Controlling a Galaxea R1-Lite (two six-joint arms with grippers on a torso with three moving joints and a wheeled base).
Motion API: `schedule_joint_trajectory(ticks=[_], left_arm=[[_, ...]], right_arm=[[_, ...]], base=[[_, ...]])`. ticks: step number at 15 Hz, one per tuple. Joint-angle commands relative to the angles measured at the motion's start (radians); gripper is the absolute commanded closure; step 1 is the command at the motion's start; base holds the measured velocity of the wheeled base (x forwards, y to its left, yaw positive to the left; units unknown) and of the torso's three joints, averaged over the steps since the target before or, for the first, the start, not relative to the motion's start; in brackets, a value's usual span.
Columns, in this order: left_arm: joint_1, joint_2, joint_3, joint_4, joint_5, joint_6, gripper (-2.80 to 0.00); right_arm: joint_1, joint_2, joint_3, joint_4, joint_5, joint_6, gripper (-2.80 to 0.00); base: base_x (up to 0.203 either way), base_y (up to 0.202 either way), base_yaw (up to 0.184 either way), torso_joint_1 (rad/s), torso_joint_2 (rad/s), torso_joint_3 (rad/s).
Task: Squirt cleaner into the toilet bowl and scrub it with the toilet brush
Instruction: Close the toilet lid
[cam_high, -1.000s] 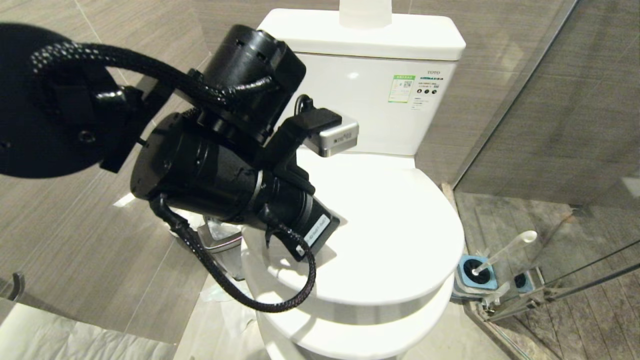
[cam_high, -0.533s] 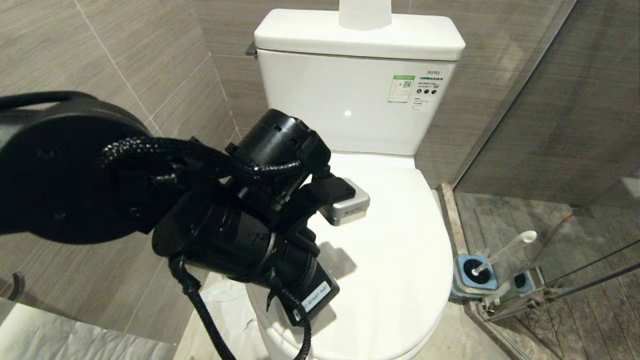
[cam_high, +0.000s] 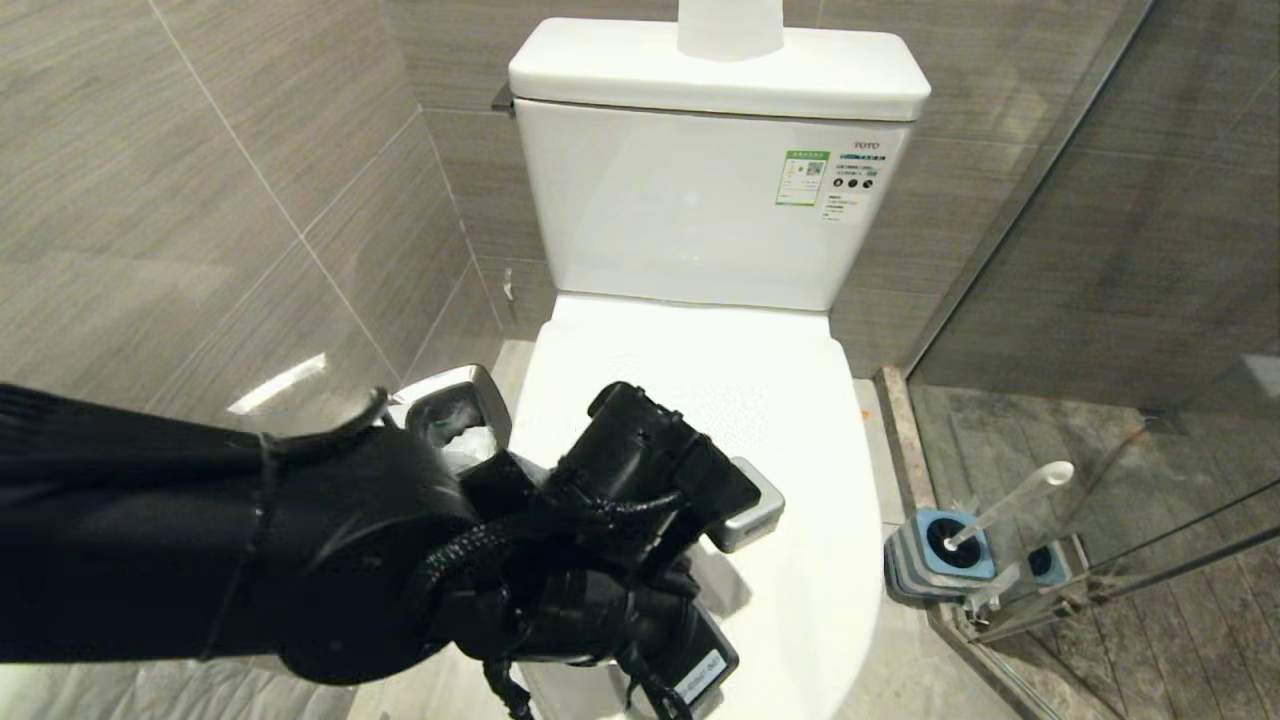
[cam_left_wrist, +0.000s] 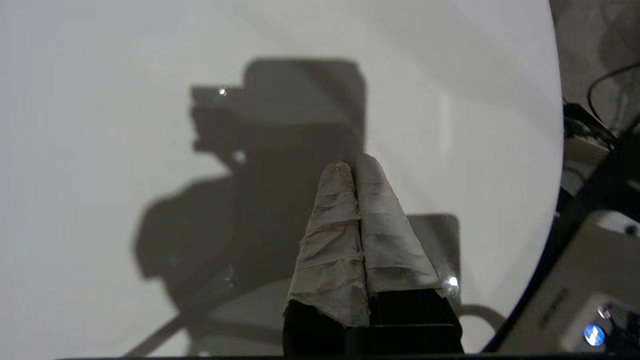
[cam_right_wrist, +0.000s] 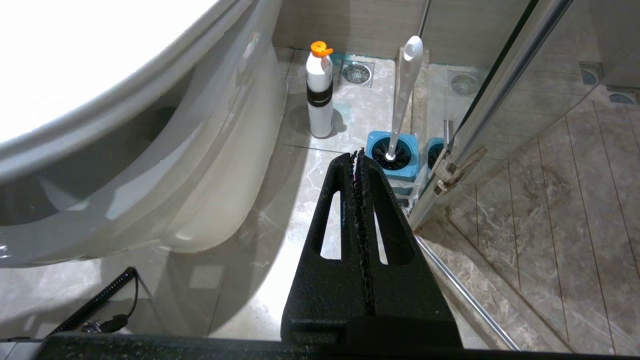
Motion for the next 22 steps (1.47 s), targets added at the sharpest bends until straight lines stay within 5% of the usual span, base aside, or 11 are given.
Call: schedule_joint_trajectory(ticks=[1,8,16,22], left_arm=[[-0.001,0.075,0.065,-0.136,0.045,-0.014,0.00],[-0.013,0.130,0.225,-0.335,0.091,-0.030,0.00],[-0.014,0.137,0.234,-0.337,0.090,-0.030,0.00],[-0.012,-0.050,0.228,-0.303,0.088,-0.024,0.00]], right_arm=[[0.000,0.001,0.000,0.000,0.000,0.001,0.00],[0.000,0.001,0.000,-0.001,0.000,0.001,0.00],[0.000,0.001,0.000,0.000,-0.001,0.001,0.00],[0.000,0.001,0.000,0.000,-0.001,0.001,0.00]], base=[[0.000,0.000,0.000,0.000,0.00,0.000],[0.000,0.000,0.000,0.000,0.00,0.000],[0.000,0.000,0.000,0.000,0.00,0.000],[0.000,0.000,0.000,0.000,0.00,0.000]])
